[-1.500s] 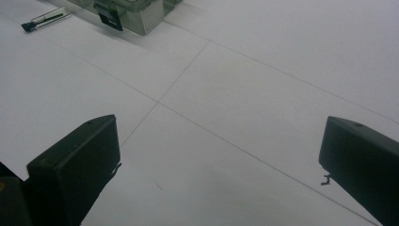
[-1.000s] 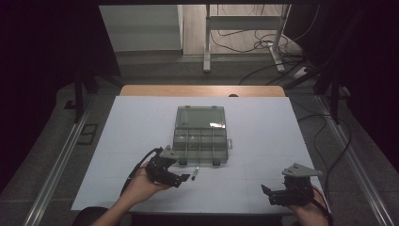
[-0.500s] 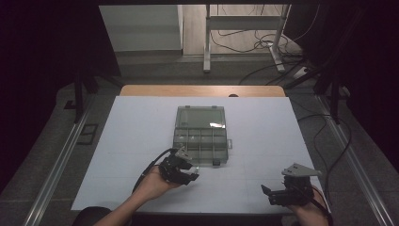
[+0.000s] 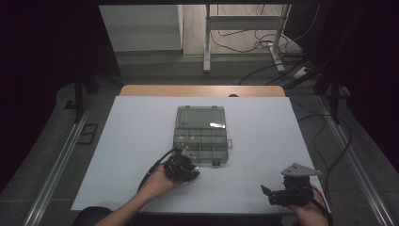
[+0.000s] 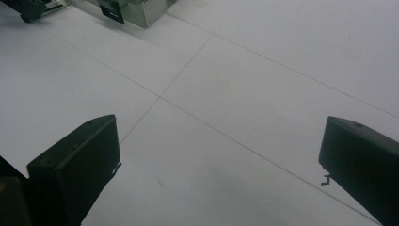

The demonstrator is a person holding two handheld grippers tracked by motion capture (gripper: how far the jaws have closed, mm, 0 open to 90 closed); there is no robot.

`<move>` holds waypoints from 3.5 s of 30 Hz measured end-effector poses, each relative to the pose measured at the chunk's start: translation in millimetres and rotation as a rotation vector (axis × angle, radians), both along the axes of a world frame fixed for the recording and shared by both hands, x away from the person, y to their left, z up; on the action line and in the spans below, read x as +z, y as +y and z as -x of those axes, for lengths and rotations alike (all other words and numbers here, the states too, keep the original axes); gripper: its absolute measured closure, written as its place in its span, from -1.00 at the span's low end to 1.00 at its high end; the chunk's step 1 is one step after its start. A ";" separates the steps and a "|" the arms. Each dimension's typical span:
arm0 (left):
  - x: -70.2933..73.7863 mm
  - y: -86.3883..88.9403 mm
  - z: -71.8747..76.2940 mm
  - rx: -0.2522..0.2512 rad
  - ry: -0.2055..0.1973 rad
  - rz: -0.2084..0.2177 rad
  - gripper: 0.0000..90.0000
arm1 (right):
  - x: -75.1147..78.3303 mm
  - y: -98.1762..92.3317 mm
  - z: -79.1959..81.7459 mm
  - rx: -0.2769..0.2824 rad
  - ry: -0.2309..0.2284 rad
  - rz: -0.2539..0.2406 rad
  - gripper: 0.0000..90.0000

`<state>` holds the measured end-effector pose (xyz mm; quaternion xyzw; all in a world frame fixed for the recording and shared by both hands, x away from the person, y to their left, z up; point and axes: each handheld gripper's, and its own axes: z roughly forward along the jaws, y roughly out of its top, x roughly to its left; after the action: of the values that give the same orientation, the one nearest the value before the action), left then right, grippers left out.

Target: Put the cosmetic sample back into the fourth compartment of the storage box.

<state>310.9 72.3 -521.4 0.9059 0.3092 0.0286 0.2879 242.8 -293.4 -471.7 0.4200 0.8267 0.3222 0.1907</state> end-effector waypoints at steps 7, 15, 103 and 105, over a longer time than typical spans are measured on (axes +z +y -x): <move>-0.6 0.8 0.8 -0.005 -0.029 -0.018 0.79 | -0.1 0.3 0.0 0.000 0.000 0.001 -1.00; -1.0 2.3 0.1 -0.001 -0.026 -0.006 0.80 | -0.2 0.5 0.1 -0.001 -0.002 0.001 -1.00; 59.2 -15.5 -71.0 0.046 -0.095 0.180 0.80 | 0.9 -2.7 0.7 -0.002 -0.010 -0.027 -1.00; 60.6 -18.2 -73.2 0.048 -0.096 0.184 0.80 | 0.9 -2.7 0.7 -0.002 -0.010 -0.027 -1.00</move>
<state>384.1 54.1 -460.8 0.8656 0.3179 0.0501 0.3836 242.0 -296.1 -470.8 0.4216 0.8209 0.3354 0.1896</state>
